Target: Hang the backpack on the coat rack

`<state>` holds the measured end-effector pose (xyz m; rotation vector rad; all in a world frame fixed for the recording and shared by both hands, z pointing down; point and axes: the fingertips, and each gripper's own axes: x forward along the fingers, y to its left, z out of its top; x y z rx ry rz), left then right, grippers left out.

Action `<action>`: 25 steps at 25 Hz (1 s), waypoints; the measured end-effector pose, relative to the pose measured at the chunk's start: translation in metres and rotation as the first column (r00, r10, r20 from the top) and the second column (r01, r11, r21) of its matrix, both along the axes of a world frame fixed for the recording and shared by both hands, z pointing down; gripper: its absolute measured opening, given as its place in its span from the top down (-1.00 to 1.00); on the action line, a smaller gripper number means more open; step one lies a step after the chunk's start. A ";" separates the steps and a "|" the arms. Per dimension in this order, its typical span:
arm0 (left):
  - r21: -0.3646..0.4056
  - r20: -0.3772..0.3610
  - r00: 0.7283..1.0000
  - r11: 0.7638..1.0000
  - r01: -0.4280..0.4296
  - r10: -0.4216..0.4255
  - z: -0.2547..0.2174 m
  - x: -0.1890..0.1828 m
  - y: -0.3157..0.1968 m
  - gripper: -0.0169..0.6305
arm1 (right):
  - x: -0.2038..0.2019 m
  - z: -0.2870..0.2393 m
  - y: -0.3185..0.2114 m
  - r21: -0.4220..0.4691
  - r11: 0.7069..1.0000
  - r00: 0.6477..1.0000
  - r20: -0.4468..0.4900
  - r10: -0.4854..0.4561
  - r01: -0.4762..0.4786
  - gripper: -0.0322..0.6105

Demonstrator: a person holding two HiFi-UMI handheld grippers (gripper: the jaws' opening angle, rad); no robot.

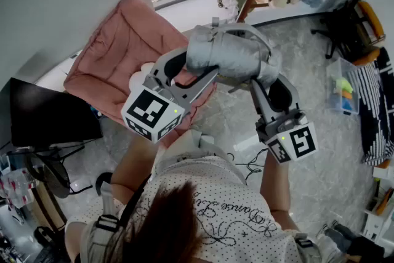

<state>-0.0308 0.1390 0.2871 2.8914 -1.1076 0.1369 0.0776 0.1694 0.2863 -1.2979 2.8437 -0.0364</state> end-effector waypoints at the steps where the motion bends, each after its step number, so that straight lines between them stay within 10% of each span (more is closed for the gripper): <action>1: 0.004 -0.003 1.000 1.000 -0.001 0.001 -0.001 0.000 -0.001 0.22 | 0.000 -0.001 -0.001 0.001 1.000 1.000 0.005 0.001 -0.001 0.38; 25: 0.049 0.007 0.997 0.996 0.071 -0.071 -0.018 0.043 0.027 0.23 | 0.046 -0.016 0.016 0.028 0.998 0.994 0.095 -0.058 0.056 0.37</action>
